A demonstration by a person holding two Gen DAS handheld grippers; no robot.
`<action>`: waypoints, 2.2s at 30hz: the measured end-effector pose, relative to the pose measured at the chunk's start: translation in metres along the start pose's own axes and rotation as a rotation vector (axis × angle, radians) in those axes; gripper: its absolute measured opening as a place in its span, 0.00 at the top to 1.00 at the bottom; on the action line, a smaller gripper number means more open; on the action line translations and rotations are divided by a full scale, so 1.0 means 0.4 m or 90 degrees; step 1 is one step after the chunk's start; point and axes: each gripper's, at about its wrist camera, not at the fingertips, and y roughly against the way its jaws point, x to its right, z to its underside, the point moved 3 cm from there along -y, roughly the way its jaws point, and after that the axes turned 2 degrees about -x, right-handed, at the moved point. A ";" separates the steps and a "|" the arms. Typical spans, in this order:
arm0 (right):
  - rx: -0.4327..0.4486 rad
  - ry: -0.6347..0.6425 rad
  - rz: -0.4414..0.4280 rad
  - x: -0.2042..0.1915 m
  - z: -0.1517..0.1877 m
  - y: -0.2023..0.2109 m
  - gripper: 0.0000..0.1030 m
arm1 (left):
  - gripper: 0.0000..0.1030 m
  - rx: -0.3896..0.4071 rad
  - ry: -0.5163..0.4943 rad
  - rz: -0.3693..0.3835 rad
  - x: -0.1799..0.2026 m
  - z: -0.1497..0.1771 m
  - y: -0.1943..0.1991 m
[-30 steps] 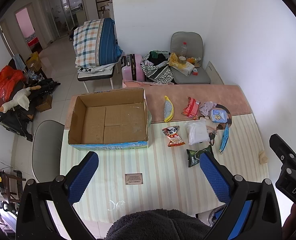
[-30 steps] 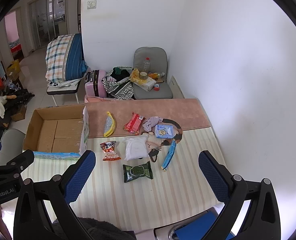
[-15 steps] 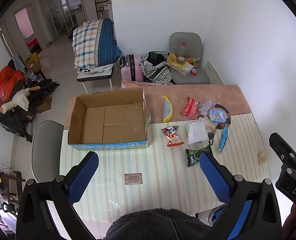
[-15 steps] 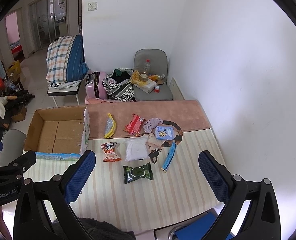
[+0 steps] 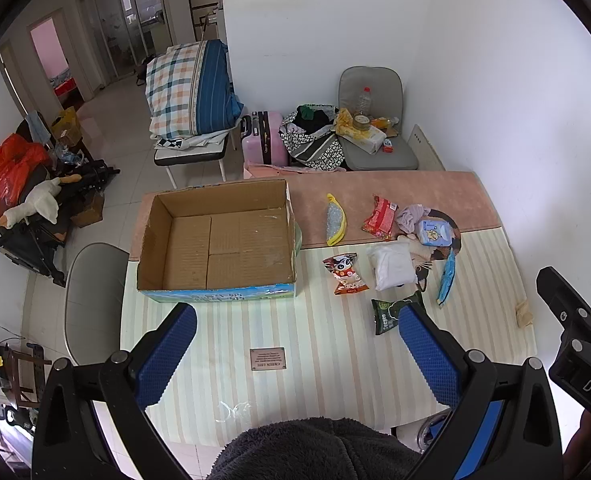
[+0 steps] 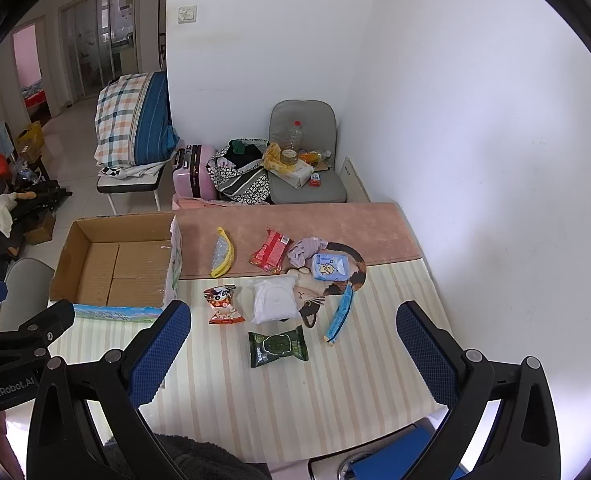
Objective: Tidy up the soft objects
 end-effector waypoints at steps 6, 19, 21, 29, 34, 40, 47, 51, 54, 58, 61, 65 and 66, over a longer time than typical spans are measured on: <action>0.000 0.001 -0.005 -0.001 0.007 0.005 0.00 | 0.00 0.001 0.000 -0.002 -0.004 0.004 0.002; -0.029 -0.056 -0.051 0.029 0.021 -0.050 0.00 | 0.00 0.014 -0.026 -0.016 0.012 -0.012 -0.044; -0.052 -0.069 -0.053 0.052 0.023 -0.103 0.00 | 0.00 0.001 -0.029 -0.004 0.027 -0.033 -0.093; -0.196 -0.128 -0.072 0.162 0.032 -0.488 0.00 | 0.06 -0.179 -0.012 0.042 0.114 -0.105 -0.479; -0.294 -0.063 -0.132 0.088 0.058 -0.822 0.00 | 0.23 -0.334 0.038 0.055 0.156 -0.107 -0.775; -0.381 -0.004 -0.135 -0.017 0.100 -1.162 0.00 | 0.23 -0.427 0.057 0.024 0.178 -0.106 -0.996; -0.474 0.006 -0.121 -0.070 0.186 -1.357 0.02 | 0.23 -0.455 0.048 0.027 0.209 -0.127 -1.075; -0.497 -0.061 -0.131 0.011 0.225 -1.366 0.11 | 0.23 -0.485 0.037 0.037 0.228 -0.104 -1.097; -0.505 -0.070 -0.122 0.058 0.250 -1.365 0.10 | 0.23 -0.537 0.033 0.053 0.245 -0.057 -1.134; -0.524 -0.082 -0.136 0.066 0.280 -1.373 0.10 | 0.23 -0.576 0.059 0.050 0.246 -0.015 -1.190; -0.530 -0.078 -0.132 0.054 0.284 -1.374 0.10 | 0.39 -0.584 0.064 0.046 0.244 0.009 -1.218; -0.528 -0.097 -0.130 0.039 0.289 -1.387 0.13 | 0.66 -0.568 0.050 0.036 0.248 0.026 -1.216; -0.527 -0.104 -0.132 0.059 0.275 -1.385 0.16 | 0.69 -0.555 0.037 0.026 0.250 0.031 -1.207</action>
